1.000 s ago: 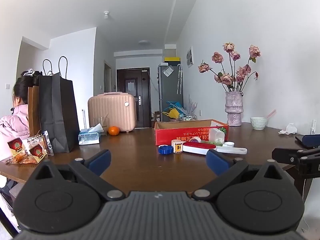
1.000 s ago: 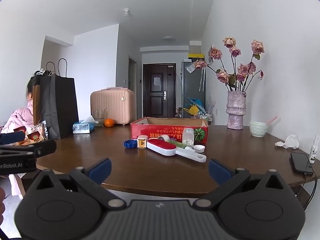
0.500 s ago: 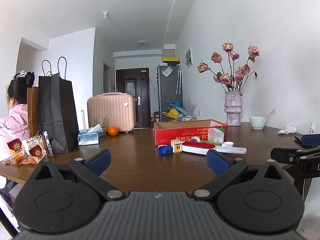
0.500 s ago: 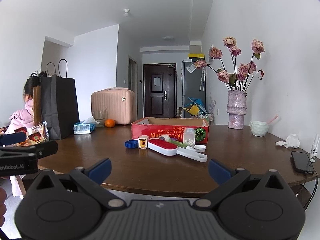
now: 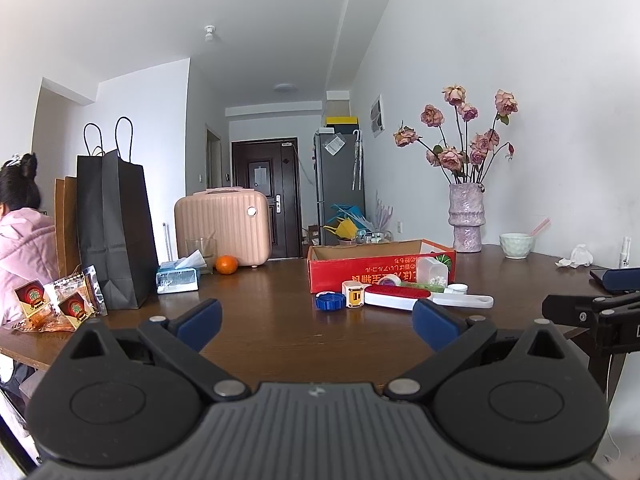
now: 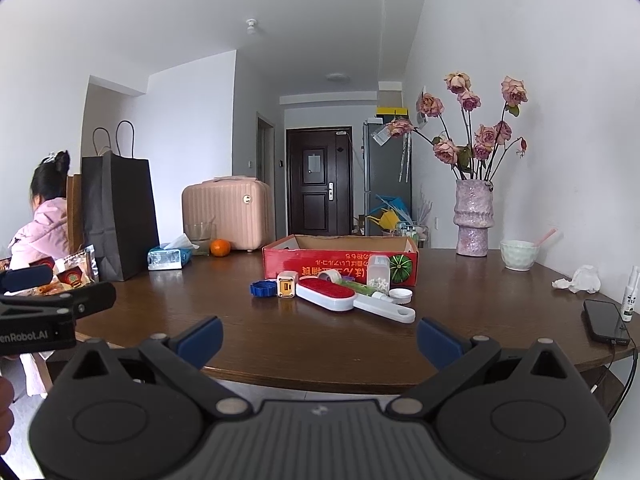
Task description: Organize rigid objects
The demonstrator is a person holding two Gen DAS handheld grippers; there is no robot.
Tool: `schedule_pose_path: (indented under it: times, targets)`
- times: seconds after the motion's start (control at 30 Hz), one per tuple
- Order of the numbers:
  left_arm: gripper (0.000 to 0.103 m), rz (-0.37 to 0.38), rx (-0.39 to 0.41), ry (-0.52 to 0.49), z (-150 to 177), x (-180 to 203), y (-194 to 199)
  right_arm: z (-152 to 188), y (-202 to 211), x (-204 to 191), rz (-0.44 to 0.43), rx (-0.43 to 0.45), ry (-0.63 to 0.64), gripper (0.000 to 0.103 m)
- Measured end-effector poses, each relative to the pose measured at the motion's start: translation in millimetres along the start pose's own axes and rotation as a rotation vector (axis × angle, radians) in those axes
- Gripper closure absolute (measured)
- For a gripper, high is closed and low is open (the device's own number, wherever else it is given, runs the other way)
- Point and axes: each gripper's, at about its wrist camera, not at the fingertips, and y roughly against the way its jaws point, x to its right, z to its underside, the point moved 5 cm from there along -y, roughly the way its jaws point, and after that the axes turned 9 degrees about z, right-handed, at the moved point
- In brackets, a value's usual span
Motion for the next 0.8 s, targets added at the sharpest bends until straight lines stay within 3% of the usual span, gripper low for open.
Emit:
schedule_pose_path:
  times: [0.8]
  targets:
    - [0.000, -0.006, -0.003, -0.002, -1.3, 1.3, 0.5, 3.5, -0.8, 1.2, -0.004, -0.006, -0.016, 0.000]
